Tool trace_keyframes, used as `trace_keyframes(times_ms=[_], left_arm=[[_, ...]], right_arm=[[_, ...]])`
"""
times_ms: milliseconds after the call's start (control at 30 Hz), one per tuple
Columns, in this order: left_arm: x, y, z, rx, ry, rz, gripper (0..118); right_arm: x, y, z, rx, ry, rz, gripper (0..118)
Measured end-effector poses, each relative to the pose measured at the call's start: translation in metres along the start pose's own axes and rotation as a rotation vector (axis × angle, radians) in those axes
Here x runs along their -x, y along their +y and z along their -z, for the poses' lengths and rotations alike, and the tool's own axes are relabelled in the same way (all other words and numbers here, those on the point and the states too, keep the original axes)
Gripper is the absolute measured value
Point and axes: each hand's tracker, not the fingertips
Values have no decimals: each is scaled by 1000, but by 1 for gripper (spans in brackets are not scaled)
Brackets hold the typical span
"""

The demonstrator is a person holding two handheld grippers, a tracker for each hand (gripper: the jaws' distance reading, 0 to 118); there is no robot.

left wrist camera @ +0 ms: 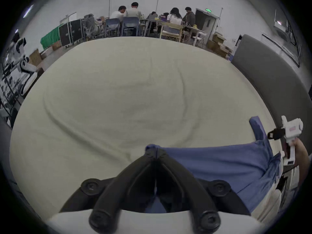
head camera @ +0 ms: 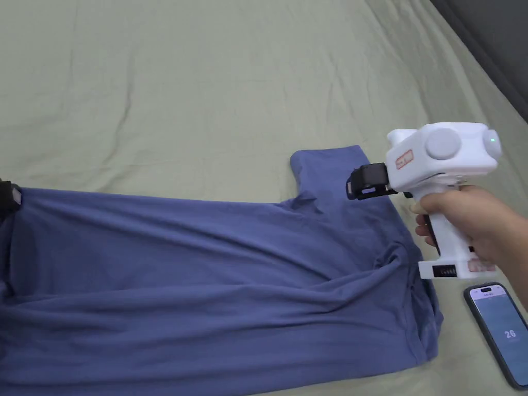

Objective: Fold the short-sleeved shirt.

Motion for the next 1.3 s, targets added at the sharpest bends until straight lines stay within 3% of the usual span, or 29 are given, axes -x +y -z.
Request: trace_keyframes(times_ms=[33,67,100,133,167,200,233,267,433,567,733,933,1067,1167,1300], left_arm=[[1,-1,0,5,1,2,0],[2,-2,2,9,2,1,0],[2,-4,-1,12,4,-4,0],[4,-4,0,18,6,-9,0],[6,-5,4,25,7,-15,0],[8,-5,6,33,12,-20,0],[10,-4,7,38,13,-24,0],[11,-5,8,42,13,-25,0],[10,-4,-1,30,-8,-31,0],[12,-10,-33,3,-61,-29,0],[14,-37,-86,-6,-107,26,0],[35,-88,-113,47,-142,46,0],[40,-121,-99,157,-122,63,0],[42,-137,-83,197,-123,61,0],[47,-151,-68,232,-94,43,0]], right_arm=[[0,0,7,14,-30,8,111],[6,0,0,32,-49,15,95],[9,-3,0,25,-47,0,68],[11,-6,-1,23,-59,-10,56],[15,-10,-7,-6,-90,-22,20],[14,-9,-11,-51,-96,-25,20],[16,-11,-15,-69,-62,-60,5],[18,-14,-21,-87,-54,-83,2],[16,-26,-72,-175,5,-124,2],[23,-57,-135,-251,21,-237,2],[24,-113,-182,-230,39,-306,2],[9,-172,-158,-59,46,-266,2],[13,-197,-118,69,40,-295,2],[13,-205,-90,123,13,-306,2],[1,-208,-68,124,13,-254,2]])
